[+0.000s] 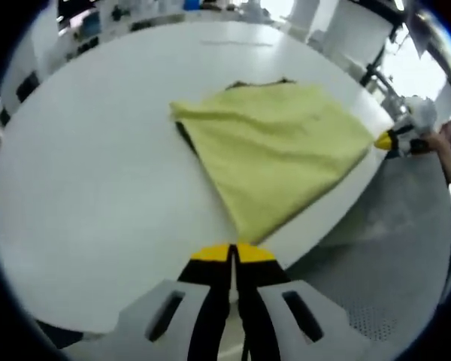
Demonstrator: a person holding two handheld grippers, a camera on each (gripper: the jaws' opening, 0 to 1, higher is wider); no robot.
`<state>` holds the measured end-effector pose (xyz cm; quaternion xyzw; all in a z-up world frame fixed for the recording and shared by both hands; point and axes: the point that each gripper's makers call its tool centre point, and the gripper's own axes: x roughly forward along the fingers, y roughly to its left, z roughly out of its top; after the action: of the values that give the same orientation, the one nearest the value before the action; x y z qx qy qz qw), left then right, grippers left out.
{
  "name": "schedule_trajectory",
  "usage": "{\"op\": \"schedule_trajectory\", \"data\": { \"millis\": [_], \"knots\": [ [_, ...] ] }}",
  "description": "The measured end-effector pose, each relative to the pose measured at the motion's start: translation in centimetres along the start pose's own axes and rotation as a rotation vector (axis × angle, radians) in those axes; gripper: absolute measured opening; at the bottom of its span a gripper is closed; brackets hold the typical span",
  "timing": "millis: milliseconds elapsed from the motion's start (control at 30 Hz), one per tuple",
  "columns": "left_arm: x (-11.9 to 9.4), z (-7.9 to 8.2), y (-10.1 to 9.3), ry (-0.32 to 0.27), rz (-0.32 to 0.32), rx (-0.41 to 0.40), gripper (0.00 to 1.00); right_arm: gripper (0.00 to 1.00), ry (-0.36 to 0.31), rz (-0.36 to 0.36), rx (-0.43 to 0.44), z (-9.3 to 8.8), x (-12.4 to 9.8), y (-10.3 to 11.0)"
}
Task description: Fold the garment on the visible template until the final outline fits inside the template.
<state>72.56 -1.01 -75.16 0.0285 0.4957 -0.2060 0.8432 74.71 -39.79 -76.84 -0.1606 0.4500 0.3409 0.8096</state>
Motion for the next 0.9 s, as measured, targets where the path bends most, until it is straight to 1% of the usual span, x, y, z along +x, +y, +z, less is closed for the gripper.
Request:
{"op": "schedule_trajectory", "data": {
  "millis": [33,100,200,267,333,467,533,600,633,667,733,800,900],
  "knots": [
    [0.0,0.4,0.0,-0.013,-0.005,-0.011,0.0,0.01,-0.015,-0.013,0.006,0.4,-0.3,-0.3],
    [0.0,0.6,-0.2,-0.016,-0.017,-0.023,0.0,0.01,-0.026,-0.018,0.015,0.8,-0.6,-0.5],
    [0.1,1.2,-0.5,-0.032,-0.034,-0.04,0.0,0.01,-0.064,-0.026,0.021,2.1,-0.9,-0.5],
    [0.2,1.6,-0.7,-0.045,-0.042,-0.048,0.0,0.02,-0.081,-0.024,0.033,2.8,-0.9,-0.4],
    [0.3,1.9,-0.9,-0.057,-0.049,-0.054,0.0,0.05,-0.09,-0.027,0.042,3.2,-0.7,-0.4],
    [0.6,2.8,-1.5,-0.082,-0.069,-0.057,0.0,0.07,-0.105,-0.024,0.045,4.1,-0.3,-0.2],
    [0.7,3.3,-1.9,-0.093,-0.078,-0.049,0.0,0.07,-0.106,-0.021,0.035,4.5,-0.1,0.1],
    [1.0,4.1,-2.8,-0.124,-0.114,-0.007,0.0,0.05,-0.112,-0.015,0.009,5.1,0.1,0.5],
    [1.1,4.2,-3.1,-0.124,-0.119,-0.02,0.0,0.05,-0.113,-0.011,0.002,5.3,0.3,0.6],
    [1.4,4.4,-3.6,-0.122,-0.14,-0.029,0.0,0.05,-0.111,0.0,-0.009,5.6,0.7,0.9],
    [2.1,4.7,-3.7,-0.133,-0.151,-0.042,0.0,0.04,-0.106,0.009,-0.02,5.9,1.3,1.2],
    [2.7,4.5,-3.5,-0.118,-0.149,-0.06,0.0,0.04,-0.094,0.011,-0.029,5.9,1.9,1.2],
    [3.0,3.9,-3.4,-0.112,-0.15,-0.076,0.0,0.03,-0.071,0.006,-0.043,5.3,2.4,1.2]
  ]
}}
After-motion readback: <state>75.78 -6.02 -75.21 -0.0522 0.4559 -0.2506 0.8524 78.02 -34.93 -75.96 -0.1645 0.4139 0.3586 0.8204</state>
